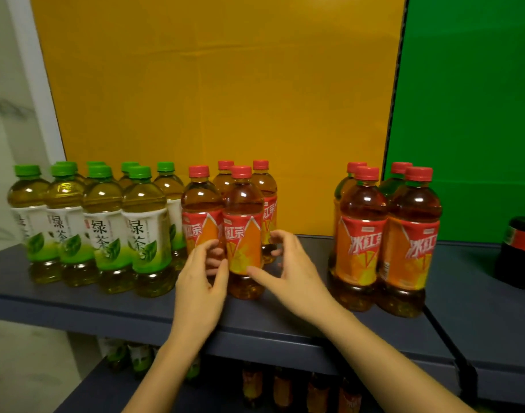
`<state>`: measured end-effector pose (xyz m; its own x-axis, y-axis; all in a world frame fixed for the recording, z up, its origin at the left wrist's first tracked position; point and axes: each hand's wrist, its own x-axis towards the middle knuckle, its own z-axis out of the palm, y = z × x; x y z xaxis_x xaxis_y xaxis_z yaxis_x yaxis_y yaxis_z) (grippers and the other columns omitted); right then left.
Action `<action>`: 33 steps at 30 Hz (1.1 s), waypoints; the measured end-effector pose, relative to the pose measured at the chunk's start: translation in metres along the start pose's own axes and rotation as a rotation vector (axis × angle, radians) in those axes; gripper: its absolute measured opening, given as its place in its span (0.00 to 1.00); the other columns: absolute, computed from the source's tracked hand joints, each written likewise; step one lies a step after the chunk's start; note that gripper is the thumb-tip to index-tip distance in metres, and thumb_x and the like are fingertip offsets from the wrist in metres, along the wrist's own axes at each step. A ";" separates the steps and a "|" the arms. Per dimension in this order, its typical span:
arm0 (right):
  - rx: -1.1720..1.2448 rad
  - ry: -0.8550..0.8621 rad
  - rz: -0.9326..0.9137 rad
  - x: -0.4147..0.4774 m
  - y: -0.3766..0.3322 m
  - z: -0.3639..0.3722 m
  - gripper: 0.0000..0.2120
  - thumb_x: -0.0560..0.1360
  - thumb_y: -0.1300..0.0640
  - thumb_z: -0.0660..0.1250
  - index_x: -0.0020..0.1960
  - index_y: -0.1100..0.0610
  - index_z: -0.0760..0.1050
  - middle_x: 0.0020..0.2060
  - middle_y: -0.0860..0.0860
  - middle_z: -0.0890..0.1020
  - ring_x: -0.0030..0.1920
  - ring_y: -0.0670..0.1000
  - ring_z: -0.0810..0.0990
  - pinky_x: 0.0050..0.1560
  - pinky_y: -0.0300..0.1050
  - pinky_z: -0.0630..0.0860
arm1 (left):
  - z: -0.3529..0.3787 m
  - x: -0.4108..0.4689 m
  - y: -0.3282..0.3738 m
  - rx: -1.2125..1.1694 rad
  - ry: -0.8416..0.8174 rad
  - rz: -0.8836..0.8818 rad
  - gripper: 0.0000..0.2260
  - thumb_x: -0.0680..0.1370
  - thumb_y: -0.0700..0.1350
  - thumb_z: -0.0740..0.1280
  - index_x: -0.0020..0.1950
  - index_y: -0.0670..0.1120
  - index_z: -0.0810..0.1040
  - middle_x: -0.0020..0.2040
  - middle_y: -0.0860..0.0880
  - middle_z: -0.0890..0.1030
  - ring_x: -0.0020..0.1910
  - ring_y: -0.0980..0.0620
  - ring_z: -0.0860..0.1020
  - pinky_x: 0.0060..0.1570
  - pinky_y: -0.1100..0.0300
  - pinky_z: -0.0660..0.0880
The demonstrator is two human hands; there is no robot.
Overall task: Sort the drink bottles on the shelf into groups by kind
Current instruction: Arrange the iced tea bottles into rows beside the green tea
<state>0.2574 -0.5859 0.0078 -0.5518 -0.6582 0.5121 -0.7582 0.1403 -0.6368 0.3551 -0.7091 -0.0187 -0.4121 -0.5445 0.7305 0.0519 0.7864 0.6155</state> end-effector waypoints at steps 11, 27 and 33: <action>0.049 0.034 0.133 0.024 0.017 0.029 0.37 0.66 0.40 0.71 0.64 0.41 0.51 0.62 0.47 0.74 0.60 0.51 0.76 0.59 0.56 0.74 | 0.014 0.009 -0.008 -0.216 -0.334 -0.181 0.19 0.80 0.42 0.58 0.71 0.46 0.62 0.68 0.49 0.70 0.62 0.59 0.69 0.57 0.72 0.67; 0.089 0.220 0.345 0.037 0.047 0.011 0.35 0.73 0.55 0.68 0.71 0.58 0.49 0.67 0.57 0.68 0.66 0.56 0.70 0.65 0.51 0.69 | 0.085 0.061 0.006 -0.074 -0.393 -0.376 0.37 0.77 0.39 0.63 0.74 0.40 0.38 0.76 0.40 0.52 0.75 0.43 0.55 0.72 0.50 0.57; 0.053 0.251 0.362 0.041 0.053 0.011 0.33 0.75 0.53 0.66 0.72 0.58 0.53 0.68 0.56 0.65 0.68 0.54 0.66 0.65 0.45 0.65 | 0.099 0.060 0.015 0.010 -0.315 -0.381 0.39 0.76 0.40 0.65 0.74 0.38 0.39 0.76 0.39 0.50 0.75 0.42 0.50 0.73 0.51 0.53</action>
<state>0.1988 -0.6135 -0.0110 -0.8508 -0.3726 0.3706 -0.4852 0.2864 -0.8262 0.2406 -0.7010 0.0051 -0.6547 -0.6809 0.3281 -0.1645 0.5520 0.8175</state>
